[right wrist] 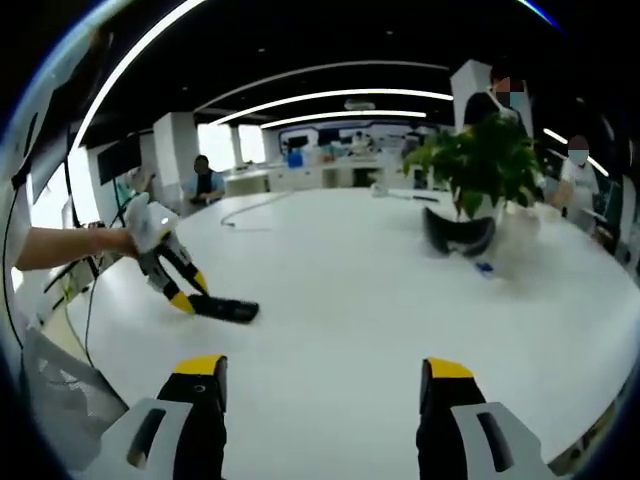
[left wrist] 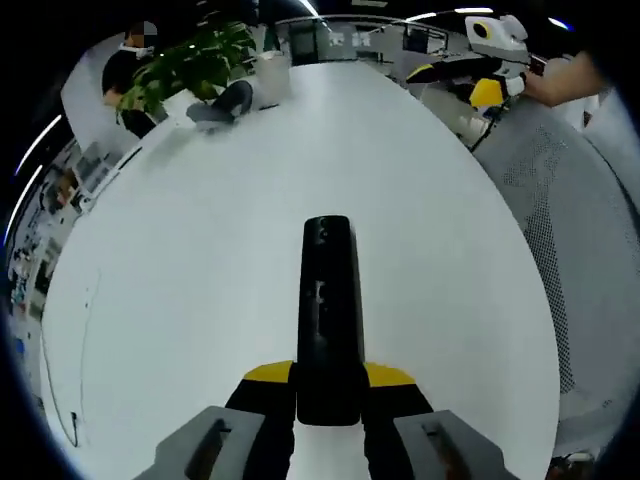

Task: Press the specified remote control buttons in sequence, fully releasing each button before pressing the next.

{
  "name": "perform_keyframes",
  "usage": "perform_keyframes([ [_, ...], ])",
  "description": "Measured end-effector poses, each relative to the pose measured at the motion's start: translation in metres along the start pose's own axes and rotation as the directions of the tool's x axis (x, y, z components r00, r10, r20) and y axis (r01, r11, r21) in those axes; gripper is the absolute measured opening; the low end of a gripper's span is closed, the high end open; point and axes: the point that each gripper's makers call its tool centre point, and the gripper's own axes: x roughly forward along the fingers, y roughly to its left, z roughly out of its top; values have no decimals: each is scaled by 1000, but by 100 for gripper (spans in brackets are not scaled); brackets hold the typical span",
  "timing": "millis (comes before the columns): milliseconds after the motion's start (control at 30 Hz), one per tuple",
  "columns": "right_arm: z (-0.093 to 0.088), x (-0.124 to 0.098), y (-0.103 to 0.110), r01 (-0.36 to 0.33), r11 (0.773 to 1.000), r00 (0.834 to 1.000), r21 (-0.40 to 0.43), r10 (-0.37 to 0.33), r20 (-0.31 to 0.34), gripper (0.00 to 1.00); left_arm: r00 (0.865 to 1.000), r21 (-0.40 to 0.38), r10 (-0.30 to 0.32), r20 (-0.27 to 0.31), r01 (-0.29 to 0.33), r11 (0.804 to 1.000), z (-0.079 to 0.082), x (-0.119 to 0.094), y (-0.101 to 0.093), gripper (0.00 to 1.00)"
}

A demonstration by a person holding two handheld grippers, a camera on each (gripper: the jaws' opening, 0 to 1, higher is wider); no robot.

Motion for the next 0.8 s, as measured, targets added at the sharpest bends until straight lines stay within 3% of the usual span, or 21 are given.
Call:
perform_keyframes([
  [533, -6, 3, 3, -5, 1000, 999, -16, 4, -37, 77, 997, 45, -6, -80, 10, 999, 5, 3, -50, 23],
  [800, -9, 4, 4, -11, 1000, 998, -20, 10, -56, 78, 991, 93, 20, -134, -8, 996, 3, 1, -64, 23],
])
